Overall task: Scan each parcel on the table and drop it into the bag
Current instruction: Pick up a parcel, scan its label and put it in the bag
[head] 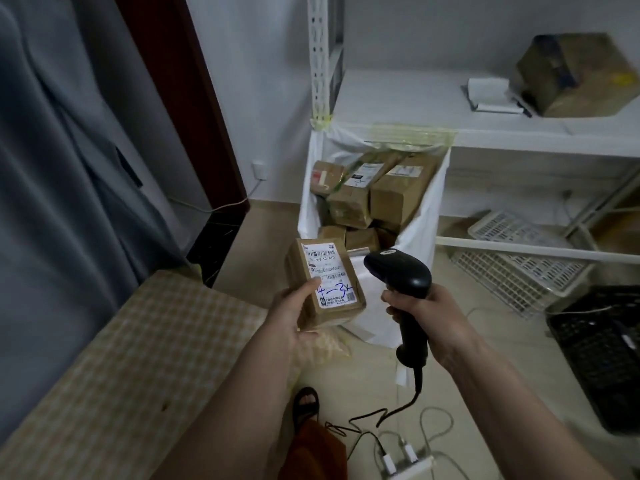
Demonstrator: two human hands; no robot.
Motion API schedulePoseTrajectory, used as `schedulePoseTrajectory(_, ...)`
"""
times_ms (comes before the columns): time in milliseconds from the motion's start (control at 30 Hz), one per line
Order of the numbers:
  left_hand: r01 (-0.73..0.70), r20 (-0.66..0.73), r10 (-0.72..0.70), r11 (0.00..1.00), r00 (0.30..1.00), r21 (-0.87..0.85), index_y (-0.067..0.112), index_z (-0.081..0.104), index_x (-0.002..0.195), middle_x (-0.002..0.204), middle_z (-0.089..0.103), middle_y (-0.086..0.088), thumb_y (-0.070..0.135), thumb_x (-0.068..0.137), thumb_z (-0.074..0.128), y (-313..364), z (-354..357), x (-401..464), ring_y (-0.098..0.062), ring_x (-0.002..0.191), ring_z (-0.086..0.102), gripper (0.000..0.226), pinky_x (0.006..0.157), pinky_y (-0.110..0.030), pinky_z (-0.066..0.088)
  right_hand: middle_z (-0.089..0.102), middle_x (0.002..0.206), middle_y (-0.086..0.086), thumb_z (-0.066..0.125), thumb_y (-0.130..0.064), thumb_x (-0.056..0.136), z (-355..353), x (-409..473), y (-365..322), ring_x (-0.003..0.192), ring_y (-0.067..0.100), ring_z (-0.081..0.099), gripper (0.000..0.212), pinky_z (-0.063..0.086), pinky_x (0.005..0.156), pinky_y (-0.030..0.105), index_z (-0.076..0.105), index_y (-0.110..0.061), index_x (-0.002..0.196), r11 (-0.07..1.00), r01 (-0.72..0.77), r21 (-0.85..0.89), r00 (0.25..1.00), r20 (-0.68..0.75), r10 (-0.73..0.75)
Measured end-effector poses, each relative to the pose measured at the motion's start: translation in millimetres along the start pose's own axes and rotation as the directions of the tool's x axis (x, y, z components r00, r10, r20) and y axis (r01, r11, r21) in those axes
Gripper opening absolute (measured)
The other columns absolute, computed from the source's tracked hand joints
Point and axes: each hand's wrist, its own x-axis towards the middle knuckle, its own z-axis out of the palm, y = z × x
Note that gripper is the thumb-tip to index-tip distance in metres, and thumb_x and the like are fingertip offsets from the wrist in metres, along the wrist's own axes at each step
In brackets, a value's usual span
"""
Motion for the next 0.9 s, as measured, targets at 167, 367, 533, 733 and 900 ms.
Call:
schedulePoseTrajectory(167, -0.013, -0.019, 0.012, 1.0, 1.0, -0.015, 0.03, 0.047, 0.132, 0.124, 0.063, -0.001, 0.045, 0.072, 0.081, 64.8, 0.9, 78.5, -0.026, 0.097, 0.064, 0.07, 0.054, -0.041, 0.058, 0.065, 0.084, 0.012, 0.071, -0.005, 0.08, 41.1, 85.7, -23.0, 0.08, 0.023, 0.06, 0.017, 0.052, 0.08, 0.038, 0.068, -0.005, 0.097, 0.999, -0.047, -0.023, 0.999, -0.021, 0.047)
schedulePoseTrajectory(367, 0.09, 0.014, -0.093, 0.986, 0.996, 0.139, 0.027, 0.051, 0.128, 0.119, 0.065, -0.003, 0.062, 0.072, 0.072, 120.4, 12.4, 166.8, -0.027, 0.099, 0.065, 0.07, 0.051, -0.032, 0.053, 0.067, 0.088, 0.009, 0.07, -0.005, 0.082, 86.4, 175.7, -35.6, 0.085, 0.026, 0.059, 0.018, 0.051, 0.086, 0.044, 0.067, -0.015, 0.097, 0.992, -0.126, 0.03, 0.991, -0.04, 0.127)
schedulePoseTrajectory(533, 0.113, 0.085, -0.138, 0.962, 0.987, 0.249, 0.017, 0.068, 0.103, 0.102, 0.072, -0.006, 0.058, 0.085, 0.062, 125.3, 36.6, 222.7, -0.023, 0.09, 0.068, 0.044, 0.067, -0.032, 0.056, 0.07, 0.087, 0.001, 0.068, -0.003, 0.083, 99.6, 226.0, -25.8, 0.083, 0.019, 0.063, 0.021, 0.049, 0.081, 0.039, 0.065, -0.02, 0.096, 0.983, -0.168, 0.079, 0.979, -0.103, 0.176)
schedulePoseTrajectory(733, 0.235, -0.096, -0.227, 0.968, 0.969, 0.085, 0.007, 0.064, 0.102, 0.087, 0.071, -0.011, 0.052, 0.099, 0.042, 107.8, 41.6, 267.9, -0.026, 0.073, 0.068, 0.051, 0.063, -0.036, 0.057, 0.072, 0.094, 0.006, 0.07, 0.001, 0.079, 107.1, 259.1, -7.5, 0.091, 0.021, 0.068, 0.029, 0.052, 0.084, 0.033, 0.066, -0.012, 0.105, 0.975, -0.206, 0.082, 0.968, -0.13, 0.216)
schedulePoseTrajectory(900, 0.301, -0.297, -0.274, 0.953, 0.915, 0.046, -0.002, 0.031, 0.141, 0.106, 0.068, -0.021, 0.031, 0.081, 0.077, 98.2, 37.5, 290.6, -0.029, 0.067, 0.071, 0.082, 0.054, -0.039, 0.06, 0.071, 0.09, -0.001, 0.069, 0.0, 0.08, 108.5, 268.7, 2.6, 0.083, 0.008, 0.066, 0.028, 0.05, 0.07, 0.018, 0.065, -0.016, 0.103, 0.977, -0.211, 0.044, 0.966, -0.141, 0.215)
